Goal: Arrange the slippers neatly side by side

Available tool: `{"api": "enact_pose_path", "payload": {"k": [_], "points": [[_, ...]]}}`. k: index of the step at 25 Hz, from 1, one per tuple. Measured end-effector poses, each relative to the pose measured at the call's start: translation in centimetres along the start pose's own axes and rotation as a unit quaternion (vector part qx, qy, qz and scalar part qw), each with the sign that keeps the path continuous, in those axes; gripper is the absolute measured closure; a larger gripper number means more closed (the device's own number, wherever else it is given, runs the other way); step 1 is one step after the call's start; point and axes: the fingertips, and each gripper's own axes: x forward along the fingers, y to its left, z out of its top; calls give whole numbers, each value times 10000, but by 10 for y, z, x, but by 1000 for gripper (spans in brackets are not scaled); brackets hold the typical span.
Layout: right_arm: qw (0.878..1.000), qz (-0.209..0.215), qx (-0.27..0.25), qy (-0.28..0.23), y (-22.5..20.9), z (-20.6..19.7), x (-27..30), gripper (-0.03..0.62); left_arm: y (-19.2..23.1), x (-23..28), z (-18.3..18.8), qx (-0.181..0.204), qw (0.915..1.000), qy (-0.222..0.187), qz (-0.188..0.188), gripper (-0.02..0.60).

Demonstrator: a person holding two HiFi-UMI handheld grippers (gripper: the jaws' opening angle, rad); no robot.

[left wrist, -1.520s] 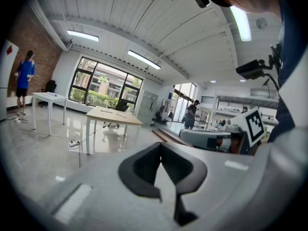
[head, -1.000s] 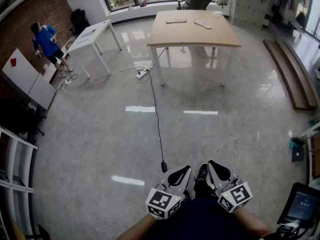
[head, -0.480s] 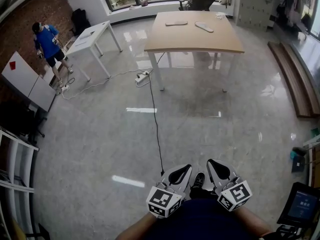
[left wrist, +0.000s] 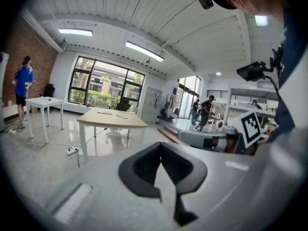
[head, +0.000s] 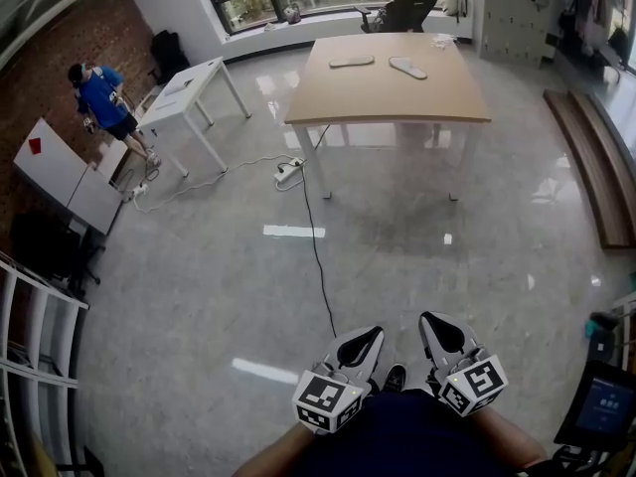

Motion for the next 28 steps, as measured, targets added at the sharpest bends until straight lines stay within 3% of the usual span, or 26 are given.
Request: {"api": "enact_pose_path", "payload": {"k": [4, 10, 12, 18, 22, 28], "points": [[9999, 9, 95, -66, -17, 8, 10, 583, 17, 15, 14, -12, 9995, -103, 300, 578], [9997, -157, 8, -205, -44, 21, 19, 583, 33, 36, 27, -19, 9988, -264, 414, 578], [9995, -224, -62, -223, -52, 23, 24, 583, 41, 43, 31, -45, 9984, -315, 457, 550], [9990, -346, -181, -194, -70, 33, 44, 580, 57, 68, 42, -162, 9989, -271, 361, 506], [9990, -401, -178, -117, -79, 31, 67, 503, 77, 81, 47, -214, 9991, -216, 294, 499], [9988, -469, -132, -40, -94, 37, 110, 496, 114, 105, 62, -281, 9992, -196, 203, 499]]}}
